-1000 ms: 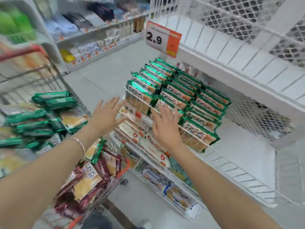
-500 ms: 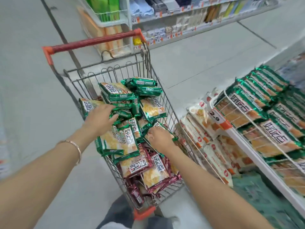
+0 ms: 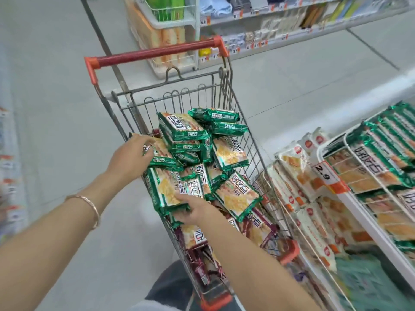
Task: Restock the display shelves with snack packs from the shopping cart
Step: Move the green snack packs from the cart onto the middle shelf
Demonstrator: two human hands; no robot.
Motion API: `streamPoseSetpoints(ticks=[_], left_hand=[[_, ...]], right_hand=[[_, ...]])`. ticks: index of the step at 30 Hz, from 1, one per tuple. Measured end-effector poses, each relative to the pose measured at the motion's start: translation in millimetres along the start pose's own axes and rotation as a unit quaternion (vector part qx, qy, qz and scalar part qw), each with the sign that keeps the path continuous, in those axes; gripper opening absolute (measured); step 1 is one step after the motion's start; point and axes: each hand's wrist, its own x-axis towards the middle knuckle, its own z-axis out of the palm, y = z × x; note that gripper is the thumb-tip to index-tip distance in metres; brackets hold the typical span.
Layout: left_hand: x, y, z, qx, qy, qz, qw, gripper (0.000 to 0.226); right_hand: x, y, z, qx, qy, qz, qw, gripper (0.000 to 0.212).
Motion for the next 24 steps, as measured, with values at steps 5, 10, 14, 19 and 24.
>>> streamPoseSetpoints(ticks=[5, 10, 14, 19, 24], left_hand=[[15.9, 27.0, 2.6, -0.083, -0.018, 0.000, 0.996, 0.033], [27.8, 55.4, 31.4, -0.256, -0.314, -0.150, 0.902, 0.113], [31.6, 69.9, 53.5, -0.369, -0.317, -0.209, 0.848, 0.124], [24.5, 64.6, 53.5, -0.334, -0.222, -0.185, 0.897, 0.109], [24.2, 41.4, 47.1, -0.332, -0.186, -0.194, 0.904, 0.136]], right_hand=[[-38.8, -47.1, -33.8, -0.068, 0.003, -0.137, 0.988, 0.043], [-91.7, -89.4, -70.5, -0.131, -0.050, -0.263, 0.954, 0.114], [-87.1, -90.7, -101.1, -0.051, -0.014, -0.299, 0.953, 0.064], [-25.7, -59.3, -159.7, -0.160, 0.295, -0.185, 0.924, 0.052], [-14.2, -46.2, -144.7, -0.124, 0.307, -0.138, 0.933, 0.100]])
